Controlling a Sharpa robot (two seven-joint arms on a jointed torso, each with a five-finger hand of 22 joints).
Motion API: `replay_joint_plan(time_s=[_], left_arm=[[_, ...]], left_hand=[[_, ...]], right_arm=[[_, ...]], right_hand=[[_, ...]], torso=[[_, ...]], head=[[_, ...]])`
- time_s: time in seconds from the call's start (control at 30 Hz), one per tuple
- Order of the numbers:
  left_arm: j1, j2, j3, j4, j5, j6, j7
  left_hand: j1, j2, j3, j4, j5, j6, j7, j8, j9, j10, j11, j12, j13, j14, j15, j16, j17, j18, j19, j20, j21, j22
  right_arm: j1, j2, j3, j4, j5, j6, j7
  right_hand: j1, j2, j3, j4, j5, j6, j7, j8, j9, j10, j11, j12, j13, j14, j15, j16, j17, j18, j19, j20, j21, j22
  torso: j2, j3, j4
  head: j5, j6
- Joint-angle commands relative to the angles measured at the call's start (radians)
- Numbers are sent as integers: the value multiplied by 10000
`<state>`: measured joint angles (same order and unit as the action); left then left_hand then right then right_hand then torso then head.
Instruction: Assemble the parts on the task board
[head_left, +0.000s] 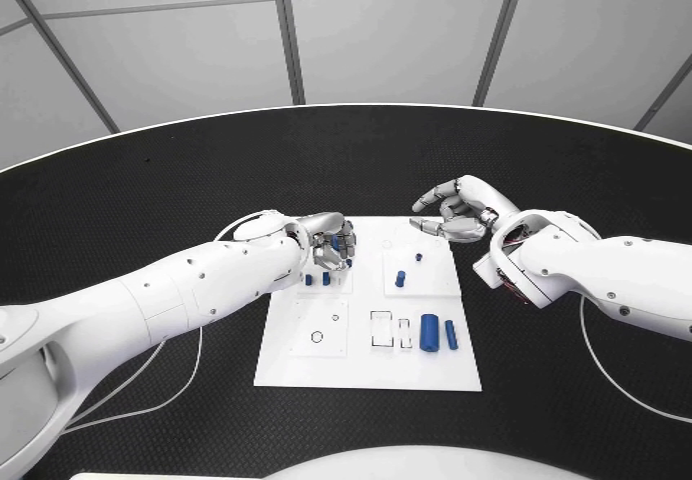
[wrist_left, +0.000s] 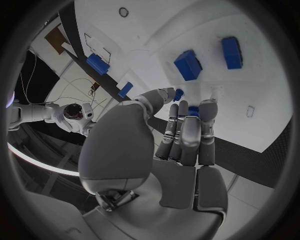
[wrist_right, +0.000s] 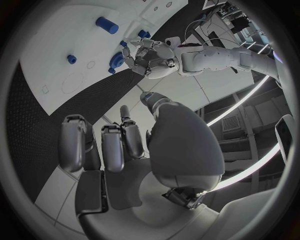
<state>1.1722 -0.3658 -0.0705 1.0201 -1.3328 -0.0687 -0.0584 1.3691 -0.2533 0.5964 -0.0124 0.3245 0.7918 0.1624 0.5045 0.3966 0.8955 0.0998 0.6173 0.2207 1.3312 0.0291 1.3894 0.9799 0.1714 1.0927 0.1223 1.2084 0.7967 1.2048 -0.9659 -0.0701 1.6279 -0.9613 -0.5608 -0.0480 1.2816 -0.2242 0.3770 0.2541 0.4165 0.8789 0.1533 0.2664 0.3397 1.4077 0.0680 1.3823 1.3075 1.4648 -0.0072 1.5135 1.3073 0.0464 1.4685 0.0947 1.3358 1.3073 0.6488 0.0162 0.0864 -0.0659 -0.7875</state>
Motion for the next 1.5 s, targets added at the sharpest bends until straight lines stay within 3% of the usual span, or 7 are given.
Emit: replay_joint_plan(time_s=[0.03, 1.0, 1.23, 1.5], left_arm=[[-9, 51, 0, -72, -6, 29, -60], [-20, 407, 0, -477, -18, 570, -474], [-20, 452, 0, -534, -16, 579, -532], [-20, 484, 0, -616, -15, 619, -614]], left_hand=[[5, 81, 69, 6, -16, 57, 21, -44, -20, 51, 12, -49, -12, 97, -7, 76, 35, -140, 91, -14, 40, 21], [-59, 164, 73, 19, -74, 152, 30, -89, -47, 14, 31, -126, -59, 20, 7, 38, -157, -119, 5, -13, 19, -91], [-245, 332, -20, 122, -182, 269, -1, -183, -89, 152, -11, -166, -106, 397, -19, 309, 422, -305, 628, -4, 543, 871], [-437, 331, -201, 245, -428, 316, -11, -252, -110, 170, -9, -257, -162, 498, -25, 333, 419, -342, 789, -11, 669, 1070]], right_arm=[[0, 2, 0, 7, 0, -1, -3], [1, 17, 1, 58, 0, 13, -25], [1, 31, 1, 50, 0, 17, -24], [1, 37, 1, 42, 0, 7, -24]], right_hand=[[-20, 107, 47, 1, 43, 25, -1, 70, -6, 10, -17, 4, 892, 803, -47, -33, 1673, 109, 209, -78, -22, 832], [-20, 107, 47, 1, 43, 25, -1, 70, -6, 10, -17, 4, 892, 803, -47, -33, 1673, 109, 209, -78, -22, 832], [-19, 112, 54, 4, 63, 45, -6, 84, -2, 26, -22, 14, 899, 805, -52, -33, 1677, 106, 215, -81, -15, 839], [-19, 112, 54, 4, 63, 45, -6, 84, -2, 26, -22, 14, 899, 805, -52, -33, 1677, 106, 215, -81, -15, 839]], torso=[[-6, 1, 1], [-20, -3, 6], [-25, -5, 9], [-30, -4, 10]], head=[[-18, -9], [-70, -59], [-94, -74], [-78, -94]])
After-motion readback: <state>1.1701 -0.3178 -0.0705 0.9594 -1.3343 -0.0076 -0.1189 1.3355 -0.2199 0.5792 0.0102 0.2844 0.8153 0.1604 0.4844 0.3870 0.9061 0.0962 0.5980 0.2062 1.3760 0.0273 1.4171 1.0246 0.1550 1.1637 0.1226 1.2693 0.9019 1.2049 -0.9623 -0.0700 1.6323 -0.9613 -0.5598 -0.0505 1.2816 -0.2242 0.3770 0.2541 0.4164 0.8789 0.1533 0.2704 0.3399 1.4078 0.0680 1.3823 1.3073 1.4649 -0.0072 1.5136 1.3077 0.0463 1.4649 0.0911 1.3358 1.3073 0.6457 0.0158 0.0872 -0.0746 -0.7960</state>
